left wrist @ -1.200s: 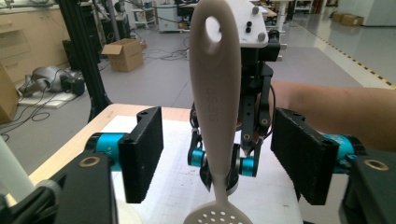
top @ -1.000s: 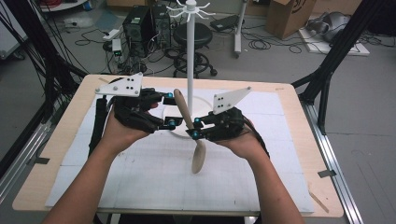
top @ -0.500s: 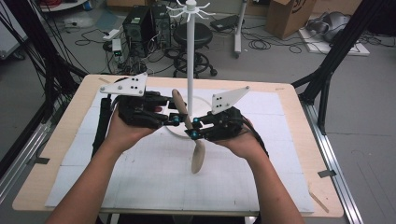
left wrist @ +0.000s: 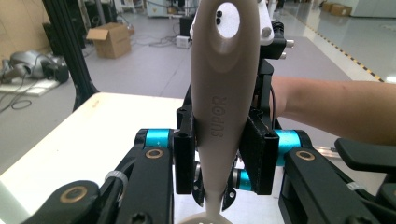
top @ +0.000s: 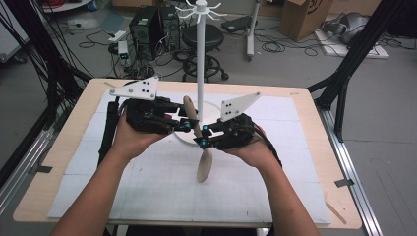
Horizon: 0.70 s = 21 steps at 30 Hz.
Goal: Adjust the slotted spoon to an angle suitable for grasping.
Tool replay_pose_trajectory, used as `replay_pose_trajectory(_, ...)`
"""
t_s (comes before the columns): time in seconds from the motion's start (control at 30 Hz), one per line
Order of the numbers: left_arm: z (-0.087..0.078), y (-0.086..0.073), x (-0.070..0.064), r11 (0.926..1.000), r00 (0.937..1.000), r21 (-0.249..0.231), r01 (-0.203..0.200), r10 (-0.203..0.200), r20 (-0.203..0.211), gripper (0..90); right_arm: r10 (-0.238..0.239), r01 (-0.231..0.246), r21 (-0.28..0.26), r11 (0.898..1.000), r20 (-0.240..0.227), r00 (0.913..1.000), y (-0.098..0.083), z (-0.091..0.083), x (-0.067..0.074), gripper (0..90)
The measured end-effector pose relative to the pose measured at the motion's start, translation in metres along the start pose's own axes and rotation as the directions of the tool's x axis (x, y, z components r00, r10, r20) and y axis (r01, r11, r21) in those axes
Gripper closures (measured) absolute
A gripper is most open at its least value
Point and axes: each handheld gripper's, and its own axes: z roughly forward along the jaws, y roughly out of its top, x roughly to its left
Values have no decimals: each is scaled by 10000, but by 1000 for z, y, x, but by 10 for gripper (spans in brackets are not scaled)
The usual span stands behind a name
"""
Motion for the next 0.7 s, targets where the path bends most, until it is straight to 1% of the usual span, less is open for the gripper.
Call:
replay_pose_trajectory(0.07,0,2,-1,9997,10000,219,74,-74,18,685,-27,27,23,10000,29,10000,0,0,2,740)
replay_pose_trajectory(0.17,0,4,-1,9990,9999,430,131,-132,36,685,-116,118,-92,9999,212,9997,1,-3,5,648)
replay_pose_trajectory(0.23,-1,6,-3,9991,9999,382,166,-165,-25,685,-111,120,-185,9998,453,9989,1,-7,7,617)
replay_pose_trajectory(0.27,-2,6,-3,9991,9999,392,137,-134,-95,686,-25,45,-279,9996,696,9976,0,-12,8,596)
replay_pose_trajectory(0.33,-4,8,-4,9990,9996,454,56,-43,-295,686,-13,38,-333,9994,743,9972,0,-15,9,596)
replay_pose_trajectory(0.4,-8,10,-4,9987,9990,507,-28,50,-441,686,21,17,-401,9992,929,9957,-2,-22,10,593)
replay_pose_trajectory(0.43,-11,11,-4,9988,9986,487,-14,39,-525,686,50,-7,-429,9991,1000,9950,-3,-25,11,589)
replay_pose_trajectory(0.47,-13,12,-3,9990,9984,441,-5,30,-559,686,44,19,-497,9988,1274,9918,-4,-32,13,564)
replay_pose_trajectory(0.5,-15,13,-3,9991,9979,424,9,18,-646,686,44,19,-497,9988,1274,9918,-4,-32,13,564)
replay_pose_trajectory(0.57,-20,14,-1,9993,9972,362,36,-9,-753,685,79,-1,-541,9985,1438,9896,-6,-37,15,553)
replay_pose_trajectory(0.6,-22,15,0,9993,9960,357,61,-29,-889,685,121,-37,-572,9984,1474,9890,-8,-39,16,540)
replay_pose_trajectory(0.7,-28,16,3,9995,9926,295,124,-87,-1214,685,84,36,-628,9980,1893,9819,-12,-46,16,517)
